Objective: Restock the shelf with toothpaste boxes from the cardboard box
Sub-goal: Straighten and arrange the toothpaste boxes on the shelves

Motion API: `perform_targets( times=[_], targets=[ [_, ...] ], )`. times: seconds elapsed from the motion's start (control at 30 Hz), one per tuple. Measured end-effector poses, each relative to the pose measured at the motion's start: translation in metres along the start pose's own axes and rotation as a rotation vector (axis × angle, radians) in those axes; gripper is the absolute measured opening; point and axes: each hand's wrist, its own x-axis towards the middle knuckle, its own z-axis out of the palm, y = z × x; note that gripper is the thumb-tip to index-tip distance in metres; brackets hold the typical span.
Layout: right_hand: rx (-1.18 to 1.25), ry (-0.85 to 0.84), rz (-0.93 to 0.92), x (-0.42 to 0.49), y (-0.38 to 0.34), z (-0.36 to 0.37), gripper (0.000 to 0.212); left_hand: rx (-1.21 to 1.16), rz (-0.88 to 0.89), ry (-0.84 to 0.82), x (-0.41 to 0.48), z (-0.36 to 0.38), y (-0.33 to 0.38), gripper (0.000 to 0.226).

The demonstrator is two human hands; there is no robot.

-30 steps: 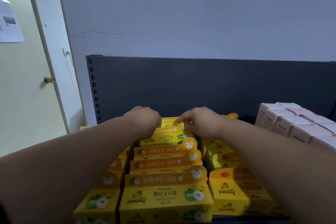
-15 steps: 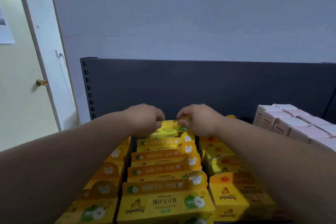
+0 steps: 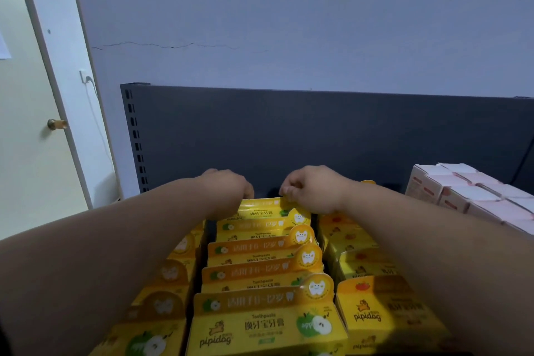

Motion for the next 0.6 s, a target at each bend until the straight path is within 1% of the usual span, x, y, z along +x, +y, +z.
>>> perform_targets(
  times=[0.17,0.3,0.37,0.47,0.53,0.6],
  targets=[
    [0.002,-0.027,-0.056,-0.01,-0.002,-0.001,0.025,-0.048,0.0,-0.008,-0.009,0.006,-0.004,0.05],
    [0.003,-0.046,-0.057,-0.019,-0.005,-0.002,0.027,-0.103,-0.004,-0.019,-0.015,0.008,-0.002,0.044],
    [0.001,-0.041,-0.051,-0.023,-0.005,-0.001,0.027,-0.13,-0.022,-0.01,-0.019,0.009,-0.001,0.046],
    [-0.02,-0.003,-0.04,-0.029,-0.005,-0.001,0.035,-0.186,-0.063,0.074,-0.029,0.008,0.003,0.049],
    [-0.041,0.017,-0.033,-0.035,-0.004,-0.001,0.037,-0.209,-0.025,0.159,-0.039,0.005,0.009,0.041],
    [-0.049,0.028,-0.031,-0.04,-0.002,-0.001,0.034,-0.234,0.027,0.17,-0.051,0.002,0.02,0.034]
  ],
)
